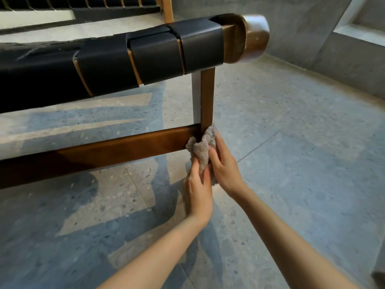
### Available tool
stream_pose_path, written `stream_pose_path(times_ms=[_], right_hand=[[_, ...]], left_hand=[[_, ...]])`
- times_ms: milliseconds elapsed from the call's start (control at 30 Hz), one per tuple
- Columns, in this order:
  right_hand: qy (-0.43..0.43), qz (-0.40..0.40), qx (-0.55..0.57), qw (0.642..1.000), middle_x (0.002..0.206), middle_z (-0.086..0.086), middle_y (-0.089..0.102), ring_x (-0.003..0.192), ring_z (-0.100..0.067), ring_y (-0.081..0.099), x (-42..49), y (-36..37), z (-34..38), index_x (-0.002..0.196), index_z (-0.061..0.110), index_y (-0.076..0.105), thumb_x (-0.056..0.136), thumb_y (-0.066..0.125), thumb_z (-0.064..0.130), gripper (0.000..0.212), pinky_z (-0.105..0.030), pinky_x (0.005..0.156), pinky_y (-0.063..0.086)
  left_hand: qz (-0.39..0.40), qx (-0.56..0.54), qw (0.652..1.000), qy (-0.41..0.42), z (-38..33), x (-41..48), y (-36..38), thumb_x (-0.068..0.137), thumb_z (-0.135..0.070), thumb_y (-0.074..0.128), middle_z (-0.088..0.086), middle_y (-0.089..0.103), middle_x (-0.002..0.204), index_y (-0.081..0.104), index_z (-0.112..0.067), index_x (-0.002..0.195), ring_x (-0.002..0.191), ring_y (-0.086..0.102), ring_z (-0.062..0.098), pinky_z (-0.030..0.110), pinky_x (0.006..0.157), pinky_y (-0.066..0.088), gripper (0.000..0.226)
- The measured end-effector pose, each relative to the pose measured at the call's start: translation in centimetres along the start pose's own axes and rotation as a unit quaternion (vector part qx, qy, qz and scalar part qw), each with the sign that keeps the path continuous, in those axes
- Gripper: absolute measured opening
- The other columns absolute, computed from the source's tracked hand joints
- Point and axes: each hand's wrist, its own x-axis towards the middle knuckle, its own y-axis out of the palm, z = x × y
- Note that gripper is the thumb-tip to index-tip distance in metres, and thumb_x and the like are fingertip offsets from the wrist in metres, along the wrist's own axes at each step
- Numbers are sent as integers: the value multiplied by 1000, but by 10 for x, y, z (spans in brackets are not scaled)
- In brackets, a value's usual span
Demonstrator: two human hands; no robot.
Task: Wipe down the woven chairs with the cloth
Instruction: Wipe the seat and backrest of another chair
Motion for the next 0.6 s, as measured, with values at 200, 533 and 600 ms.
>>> stream_pose_path(times_ms=[200, 533, 600], right_hand=[[-11, 0, -27, 1000, 144, 15, 40, 131, 1, 39, 15, -1, 0, 144, 45, 22, 101, 39, 26, 49, -13, 105, 32], [-10, 14, 4, 1000, 135, 34, 39, 128, 14, 37, 4, 3, -14, 140, 41, 30, 102, 39, 17, 46, -12, 108, 31], [-22, 13, 0, 1000, 146, 22, 37, 134, 8, 34, 10, 3, -11, 148, 32, 25, 101, 38, 15, 51, -16, 111, 28]], left_hand=[[2, -6, 1000, -30, 5, -4, 12, 96, -15, 51, 8, 58, 131, 37, -13, 145, 116, 57, 19, 22, 89, 44, 51], [64, -32, 995, -68, 22, 39, 2, 95, -14, 54, 5, 62, 123, 51, -14, 133, 114, 56, 15, 11, 88, 37, 39], [75, -39, 994, -75, 23, 44, 3, 94, -14, 54, 5, 64, 120, 54, -14, 130, 111, 58, 16, 13, 84, 39, 36]])
